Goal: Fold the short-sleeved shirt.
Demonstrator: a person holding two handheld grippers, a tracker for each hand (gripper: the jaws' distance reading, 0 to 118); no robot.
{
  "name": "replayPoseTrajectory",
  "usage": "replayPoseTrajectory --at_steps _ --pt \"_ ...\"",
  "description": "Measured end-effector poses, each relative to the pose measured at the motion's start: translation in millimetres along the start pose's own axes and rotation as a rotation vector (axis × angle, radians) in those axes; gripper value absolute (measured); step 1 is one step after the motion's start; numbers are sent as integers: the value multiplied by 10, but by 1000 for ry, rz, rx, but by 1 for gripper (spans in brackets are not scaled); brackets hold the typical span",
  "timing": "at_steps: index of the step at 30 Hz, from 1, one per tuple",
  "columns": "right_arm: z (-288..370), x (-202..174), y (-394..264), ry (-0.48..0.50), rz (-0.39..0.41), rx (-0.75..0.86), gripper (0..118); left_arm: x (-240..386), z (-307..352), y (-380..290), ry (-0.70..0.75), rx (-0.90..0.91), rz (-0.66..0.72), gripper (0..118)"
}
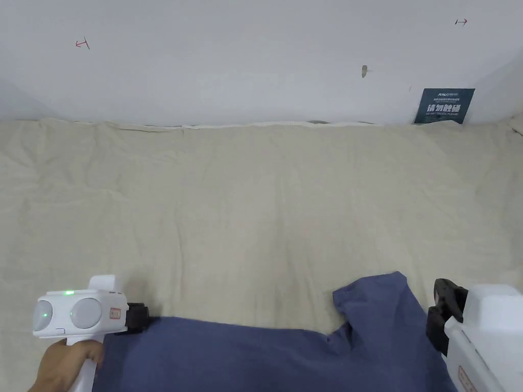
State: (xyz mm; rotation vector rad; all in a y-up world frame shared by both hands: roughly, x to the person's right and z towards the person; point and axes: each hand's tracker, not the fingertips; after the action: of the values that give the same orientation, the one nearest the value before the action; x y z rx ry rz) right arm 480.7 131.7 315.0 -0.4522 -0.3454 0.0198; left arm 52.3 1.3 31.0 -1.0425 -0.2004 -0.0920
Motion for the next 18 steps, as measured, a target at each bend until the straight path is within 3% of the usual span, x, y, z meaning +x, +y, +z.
replayPoseTrajectory --at_steps 2,3,4,7,9,12,14,16,18 --pt "-105 10 -45 12 -16 -37 2 4 64 -6 -4 33 12 44" --pt "-167 23 -65 19 -28 -53 2 4 96 9 -18 36 14 17" --pt "-259 45 -80 24 -41 -75 3 38 149 3 -25 49 7 3" --pt "-539 145 -122 18 -76 -130 3 81 250 -8 -39 63 -1 3" --pt "-715 250 -165 5 -107 -186 10 122 328 -15 -31 119 -18 3" --pt "-997 380 -277 -12 -77 -299 43 170 740 -35 -71 198 -10 3" --pt "-1185 444 -397 -28 -65 -396 77 192 999 -59 -103 236 13 3" --pt "-1337 477 -533 -21 -50 -463 102 164 1076 -25 -129 247 22 3" --pt "-1452 484 -672 -27 -40 -513 101 176 1180 -14 -144 246 29 3"
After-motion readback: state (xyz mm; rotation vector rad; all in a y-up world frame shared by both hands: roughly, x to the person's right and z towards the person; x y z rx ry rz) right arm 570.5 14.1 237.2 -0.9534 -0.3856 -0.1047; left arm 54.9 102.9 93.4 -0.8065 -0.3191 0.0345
